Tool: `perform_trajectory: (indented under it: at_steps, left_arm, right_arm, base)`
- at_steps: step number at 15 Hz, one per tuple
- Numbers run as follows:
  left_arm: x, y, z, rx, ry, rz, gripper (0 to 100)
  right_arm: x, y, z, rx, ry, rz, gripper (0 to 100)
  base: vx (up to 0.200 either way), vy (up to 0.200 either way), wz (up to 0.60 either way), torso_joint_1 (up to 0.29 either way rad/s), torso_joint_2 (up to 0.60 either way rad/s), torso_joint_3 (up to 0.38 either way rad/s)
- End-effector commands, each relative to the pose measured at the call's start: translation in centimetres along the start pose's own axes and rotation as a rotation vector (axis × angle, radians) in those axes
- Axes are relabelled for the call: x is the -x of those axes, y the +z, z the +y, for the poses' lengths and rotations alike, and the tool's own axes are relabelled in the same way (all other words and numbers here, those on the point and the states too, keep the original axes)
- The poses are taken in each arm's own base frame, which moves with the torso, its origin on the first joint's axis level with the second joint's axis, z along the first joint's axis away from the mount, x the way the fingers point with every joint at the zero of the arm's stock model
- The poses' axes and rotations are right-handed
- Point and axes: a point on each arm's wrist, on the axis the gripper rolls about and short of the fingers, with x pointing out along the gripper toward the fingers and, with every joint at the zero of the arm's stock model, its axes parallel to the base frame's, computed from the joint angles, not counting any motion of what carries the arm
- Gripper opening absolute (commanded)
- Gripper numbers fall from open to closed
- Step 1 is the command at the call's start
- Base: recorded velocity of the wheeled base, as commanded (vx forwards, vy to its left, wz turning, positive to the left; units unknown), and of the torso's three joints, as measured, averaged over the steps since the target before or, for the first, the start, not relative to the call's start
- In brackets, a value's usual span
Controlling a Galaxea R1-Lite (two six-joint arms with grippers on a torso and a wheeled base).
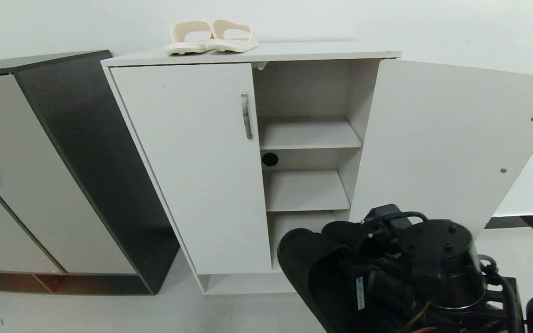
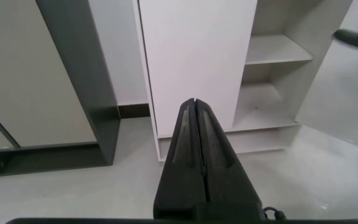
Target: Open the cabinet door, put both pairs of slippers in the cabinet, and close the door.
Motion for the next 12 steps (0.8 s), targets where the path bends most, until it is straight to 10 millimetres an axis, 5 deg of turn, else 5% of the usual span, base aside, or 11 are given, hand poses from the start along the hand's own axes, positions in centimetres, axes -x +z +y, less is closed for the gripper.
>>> perform_trajectory:
  at_steps: [1, 6, 12]
  left_arm:
    - [0.0, 0.0, 0.0, -0.001, 0.000, 0.002, 0]
    - [0.0, 0.0, 0.0, -0.002, 0.000, 0.003, 0]
    - [0.0, 0.0, 0.0, -0.002, 0.000, 0.003, 0]
  right_arm:
    - [-2.4, -1.5, 0.6, 0.018, -0.012, 0.043, 0]
    - [-6.1, -2.9, 1.1, 0.011, -0.037, 0.039, 0]
    - [-6.7, -2.3, 1.1, 0.002, -0.057, 0.012, 0]
  base:
    - [0.000, 0.000, 0.00, 0.000, 0.00, 0.000]
    - [0.000, 0.000, 0.00, 0.000, 0.00, 0.000]
    - [0.000, 0.000, 0.00, 0.001, 0.00, -0.054]
